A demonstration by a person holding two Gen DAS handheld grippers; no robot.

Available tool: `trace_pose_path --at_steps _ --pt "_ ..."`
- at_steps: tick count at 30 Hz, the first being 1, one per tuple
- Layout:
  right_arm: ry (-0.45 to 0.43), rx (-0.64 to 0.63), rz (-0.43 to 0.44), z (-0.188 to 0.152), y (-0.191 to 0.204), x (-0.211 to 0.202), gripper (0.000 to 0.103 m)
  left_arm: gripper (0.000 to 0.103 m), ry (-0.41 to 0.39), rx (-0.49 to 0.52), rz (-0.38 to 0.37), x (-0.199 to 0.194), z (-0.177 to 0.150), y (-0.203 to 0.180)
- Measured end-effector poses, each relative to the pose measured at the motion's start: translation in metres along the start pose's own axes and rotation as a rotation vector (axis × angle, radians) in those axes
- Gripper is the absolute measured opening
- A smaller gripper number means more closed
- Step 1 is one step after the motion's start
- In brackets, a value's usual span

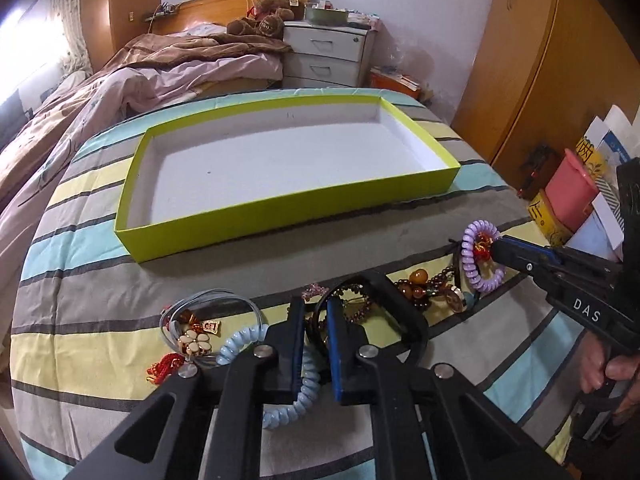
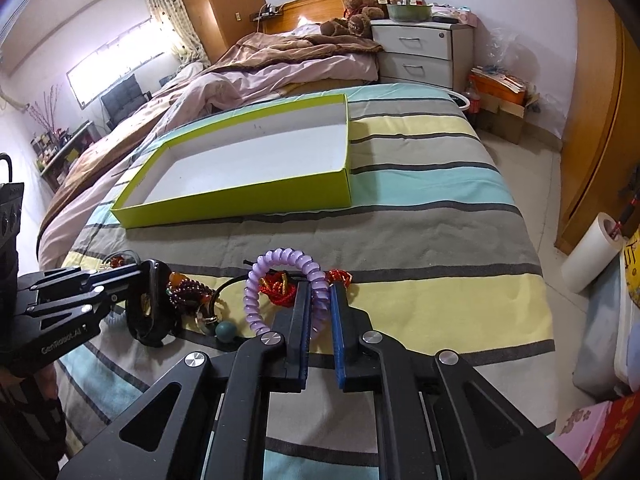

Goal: Organize jewelry
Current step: 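Grasp the black watch band with the left gripper while the right grasps the lilac coil tie, then carry both items into the lime-green box and open both grippers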

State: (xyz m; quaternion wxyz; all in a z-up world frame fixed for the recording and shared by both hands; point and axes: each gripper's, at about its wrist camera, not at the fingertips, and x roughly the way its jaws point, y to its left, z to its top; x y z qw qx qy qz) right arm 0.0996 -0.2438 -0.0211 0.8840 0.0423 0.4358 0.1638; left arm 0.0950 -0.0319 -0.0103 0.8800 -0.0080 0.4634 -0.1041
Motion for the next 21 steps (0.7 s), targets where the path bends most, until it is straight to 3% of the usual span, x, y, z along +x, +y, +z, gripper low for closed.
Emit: trace_pose_path --at_steps 8,14,21 --pt "-0.049 0.083 0.059 0.000 -0.010 -0.019 0.009 0.009 -0.031 -0.044 -0.040 -0.016 -0.003 0.009" --pt "-0.074 0.099 0.073 -0.004 -0.007 -0.033 0.010 0.009 -0.026 -0.070 -0.112 -0.027 -0.012 0.010" --pt "-0.085 0.082 0.070 -0.005 -0.003 -0.041 0.010 0.009 -0.030 -0.067 -0.090 -0.034 -0.015 0.009"
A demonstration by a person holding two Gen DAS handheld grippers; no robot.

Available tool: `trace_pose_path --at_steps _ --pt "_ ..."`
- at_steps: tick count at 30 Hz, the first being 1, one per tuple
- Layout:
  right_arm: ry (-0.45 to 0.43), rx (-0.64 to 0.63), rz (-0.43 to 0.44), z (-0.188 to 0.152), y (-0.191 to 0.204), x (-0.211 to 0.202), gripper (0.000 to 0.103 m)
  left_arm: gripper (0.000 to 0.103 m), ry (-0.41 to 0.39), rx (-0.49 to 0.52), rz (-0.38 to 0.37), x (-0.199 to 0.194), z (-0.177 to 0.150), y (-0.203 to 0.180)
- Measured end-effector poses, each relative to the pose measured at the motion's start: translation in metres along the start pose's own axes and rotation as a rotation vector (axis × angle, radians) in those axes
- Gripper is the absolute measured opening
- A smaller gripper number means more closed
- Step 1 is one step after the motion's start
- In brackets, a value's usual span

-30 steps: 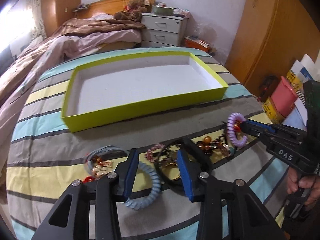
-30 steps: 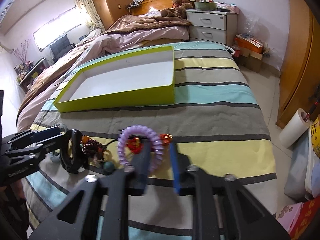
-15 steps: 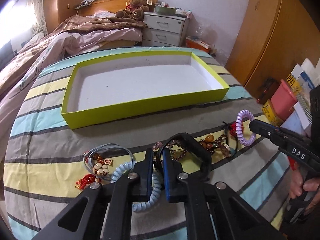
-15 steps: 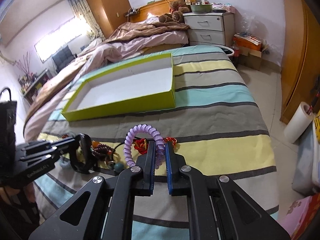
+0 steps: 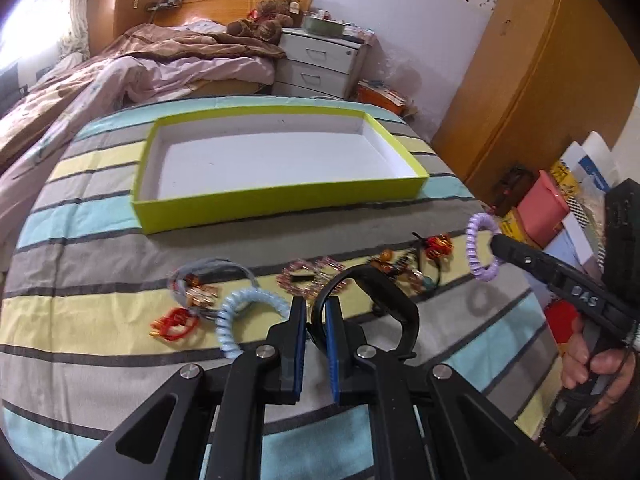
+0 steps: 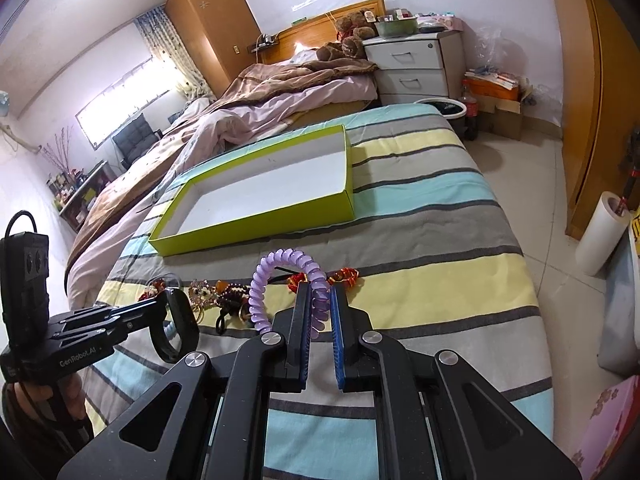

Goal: Organize jewelry
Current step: 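Carry both items into the lime-green box and open both grippers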

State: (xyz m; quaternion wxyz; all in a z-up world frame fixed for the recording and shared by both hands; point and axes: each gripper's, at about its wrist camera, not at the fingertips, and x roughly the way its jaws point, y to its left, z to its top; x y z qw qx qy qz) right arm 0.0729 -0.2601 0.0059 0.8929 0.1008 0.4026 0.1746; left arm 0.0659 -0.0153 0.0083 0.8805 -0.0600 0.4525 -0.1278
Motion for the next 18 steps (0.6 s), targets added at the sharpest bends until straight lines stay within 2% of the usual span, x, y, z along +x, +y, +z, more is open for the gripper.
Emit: trace_pose_path --at_steps 4,8,11,14,18 --pt "-0.017 -0.006 0.000 0.014 0.005 -0.002 0.010 0.009 -0.024 -0.007 0.012 -0.008 0.015 0.009" --pt "-0.023 -0.031 -0.016 0.035 0.012 0.003 0.010 0.009 -0.064 0.005 0.073 -0.015 0.037 0.020" --pt "-0.017 -0.028 -0.021 0.053 0.015 0.011 0.010 0.009 -0.056 -0.031 0.052 -0.012 0.055 0.036" --pt "-0.009 -0.036 -0.039 0.070 0.017 0.023 0.010 0.009 -0.081 -0.008 0.100 -0.011 0.071 0.045" --pt "0.010 -0.042 -0.059 0.087 0.018 0.041 0.010 0.009 -0.066 -0.035 0.087 0.001 0.089 0.062"
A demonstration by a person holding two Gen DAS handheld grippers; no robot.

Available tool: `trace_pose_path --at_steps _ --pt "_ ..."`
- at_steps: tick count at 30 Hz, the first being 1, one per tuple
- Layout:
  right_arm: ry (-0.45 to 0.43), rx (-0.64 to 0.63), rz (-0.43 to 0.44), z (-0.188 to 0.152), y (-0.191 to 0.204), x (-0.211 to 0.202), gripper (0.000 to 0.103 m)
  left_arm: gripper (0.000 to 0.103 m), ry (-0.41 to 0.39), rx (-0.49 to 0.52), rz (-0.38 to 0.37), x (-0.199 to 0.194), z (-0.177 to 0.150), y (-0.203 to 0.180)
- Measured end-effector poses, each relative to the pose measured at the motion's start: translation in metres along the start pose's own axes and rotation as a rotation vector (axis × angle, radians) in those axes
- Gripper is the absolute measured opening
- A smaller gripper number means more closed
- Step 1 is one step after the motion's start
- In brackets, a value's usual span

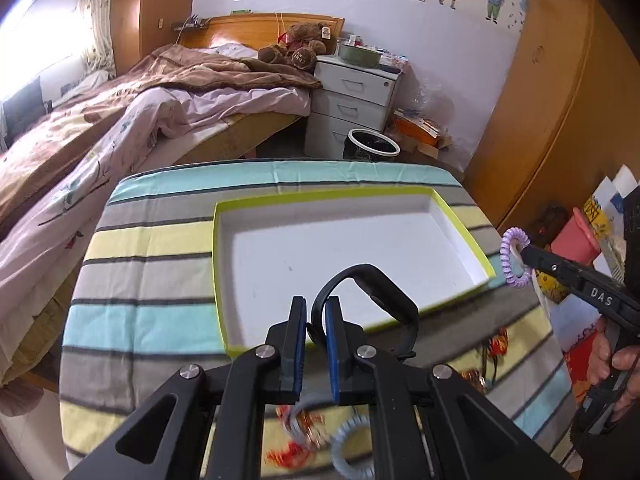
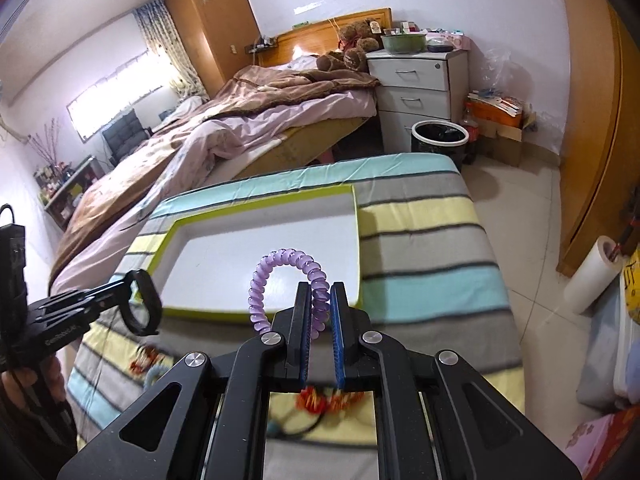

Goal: Organize jewelry
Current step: 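Carry both items into the lime-green box and open both grippers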

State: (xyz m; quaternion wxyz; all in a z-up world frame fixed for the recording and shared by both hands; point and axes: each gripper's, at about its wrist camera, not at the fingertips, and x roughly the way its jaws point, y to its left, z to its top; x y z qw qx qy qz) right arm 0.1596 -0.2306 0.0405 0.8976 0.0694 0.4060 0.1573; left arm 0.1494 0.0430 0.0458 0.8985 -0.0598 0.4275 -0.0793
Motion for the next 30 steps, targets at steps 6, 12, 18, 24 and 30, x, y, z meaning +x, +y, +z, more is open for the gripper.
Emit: trace_pose_path --at_steps 6,12,18,24,30 --pt "0.053 -0.001 -0.029 0.022 -0.004 0.040 0.010 0.009 0.014 -0.038 0.001 0.031 0.024 0.020" --pt "0.099 -0.021 -0.056 0.036 -0.003 0.074 0.010 0.009 0.035 -0.051 0.014 0.060 0.040 0.032" --pt "0.138 -0.077 -0.080 0.043 0.004 0.102 0.010 0.009 0.086 -0.039 0.030 0.088 0.047 0.035" --pt "0.167 -0.129 -0.129 0.044 0.006 0.118 0.010 0.009 0.101 -0.040 0.045 0.106 0.049 0.038" --pt "0.184 -0.144 -0.141 0.043 0.003 0.124 0.010 0.009 0.109 -0.043 0.054 0.111 0.051 0.041"
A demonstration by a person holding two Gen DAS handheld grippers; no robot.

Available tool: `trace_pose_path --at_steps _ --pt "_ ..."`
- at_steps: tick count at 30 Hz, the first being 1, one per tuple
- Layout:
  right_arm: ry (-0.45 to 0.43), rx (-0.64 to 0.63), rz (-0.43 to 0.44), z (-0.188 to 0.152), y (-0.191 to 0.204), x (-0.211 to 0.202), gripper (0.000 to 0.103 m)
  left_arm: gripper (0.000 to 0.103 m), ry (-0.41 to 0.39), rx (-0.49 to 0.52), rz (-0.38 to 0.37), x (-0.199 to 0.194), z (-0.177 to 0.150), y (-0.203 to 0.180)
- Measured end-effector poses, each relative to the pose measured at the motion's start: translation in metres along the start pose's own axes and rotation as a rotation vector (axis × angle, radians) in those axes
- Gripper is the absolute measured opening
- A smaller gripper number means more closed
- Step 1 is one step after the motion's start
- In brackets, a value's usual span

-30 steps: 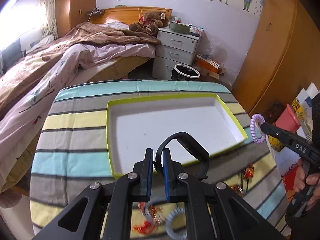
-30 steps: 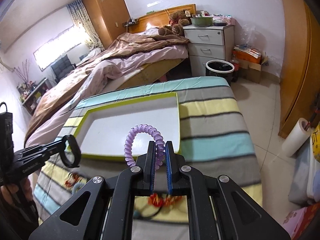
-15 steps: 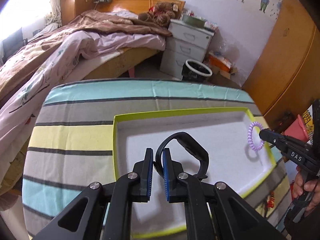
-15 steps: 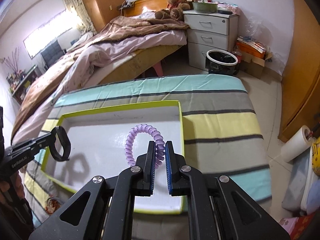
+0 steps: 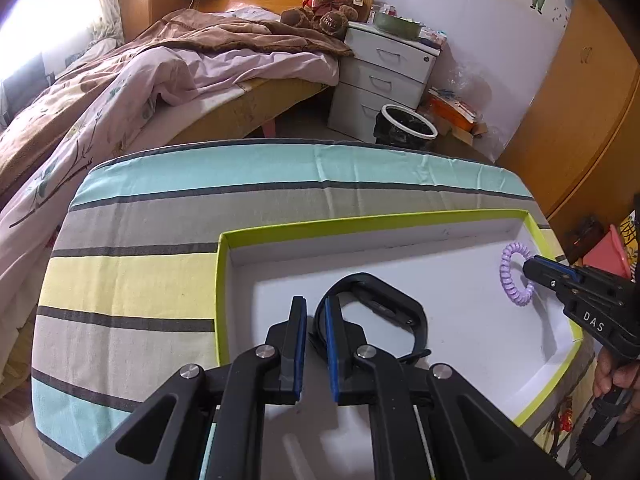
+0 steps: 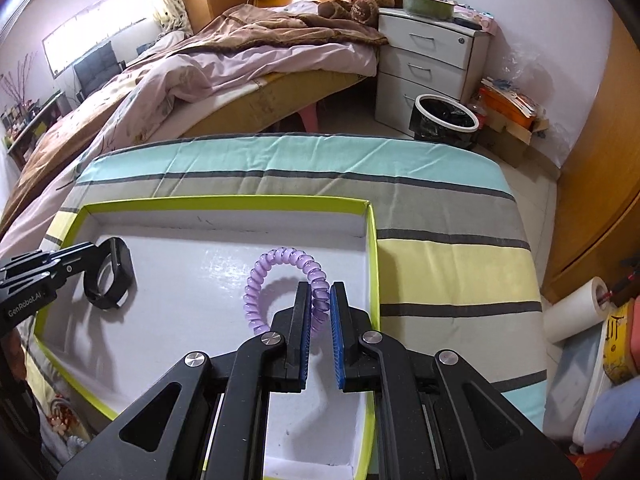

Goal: Organize jewelry
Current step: 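Carry both items into the lime-green box and open both grippers, then grasp the light-blue coil tie with the left gripper while the right grasps the red ornament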

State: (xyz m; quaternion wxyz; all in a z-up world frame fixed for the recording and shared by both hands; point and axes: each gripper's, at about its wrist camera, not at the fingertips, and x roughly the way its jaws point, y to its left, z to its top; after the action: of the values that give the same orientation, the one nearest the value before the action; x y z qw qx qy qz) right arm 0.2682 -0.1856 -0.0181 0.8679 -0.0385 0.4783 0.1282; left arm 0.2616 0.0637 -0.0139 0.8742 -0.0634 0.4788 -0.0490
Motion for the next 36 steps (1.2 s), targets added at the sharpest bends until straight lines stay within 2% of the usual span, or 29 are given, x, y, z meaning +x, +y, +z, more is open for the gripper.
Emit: trace_pose_path --at_steps 12,15,20,23,25,26,30,33,36 --pt "-0.029 -0.038 -0.040 0.001 0.006 0.000 0.011 0.010 -0.005 -0.018 -0.018 -0.003 -0.001 0.003" --pt "-0.045 -0.048 -0.040 0.000 0.008 -0.006 0.015 0.010 -0.021 -0.021 -0.016 -0.011 -0.003 0.001" --pt "-0.091 -0.052 -0.033 -0.003 0.014 -0.025 0.016 0.015 -0.047 -0.003 -0.024 -0.033 -0.011 -0.005" --pt "-0.127 -0.047 -0.013 -0.007 0.018 -0.041 0.019 0.023 -0.083 0.000 -0.031 -0.053 -0.021 -0.009" --pt "-0.157 -0.039 -0.013 -0.012 0.021 -0.054 0.032 0.025 -0.101 0.002 -0.031 -0.065 -0.029 -0.012" --pt "-0.171 -0.042 -0.013 -0.015 0.023 -0.061 0.035 0.026 -0.113 0.003 -0.034 -0.072 -0.034 -0.012" --pt "-0.225 -0.057 -0.020 -0.029 0.031 -0.086 0.036 0.026 -0.138 -0.005 -0.057 -0.092 -0.052 -0.012" --pt "-0.258 -0.047 -0.012 -0.040 0.036 -0.102 0.036 0.026 -0.158 -0.031 -0.106 -0.106 -0.070 -0.008" --pt "-0.283 -0.054 -0.029 -0.051 0.041 -0.115 0.036 0.026 -0.161 -0.036 -0.099 -0.114 -0.086 -0.004"
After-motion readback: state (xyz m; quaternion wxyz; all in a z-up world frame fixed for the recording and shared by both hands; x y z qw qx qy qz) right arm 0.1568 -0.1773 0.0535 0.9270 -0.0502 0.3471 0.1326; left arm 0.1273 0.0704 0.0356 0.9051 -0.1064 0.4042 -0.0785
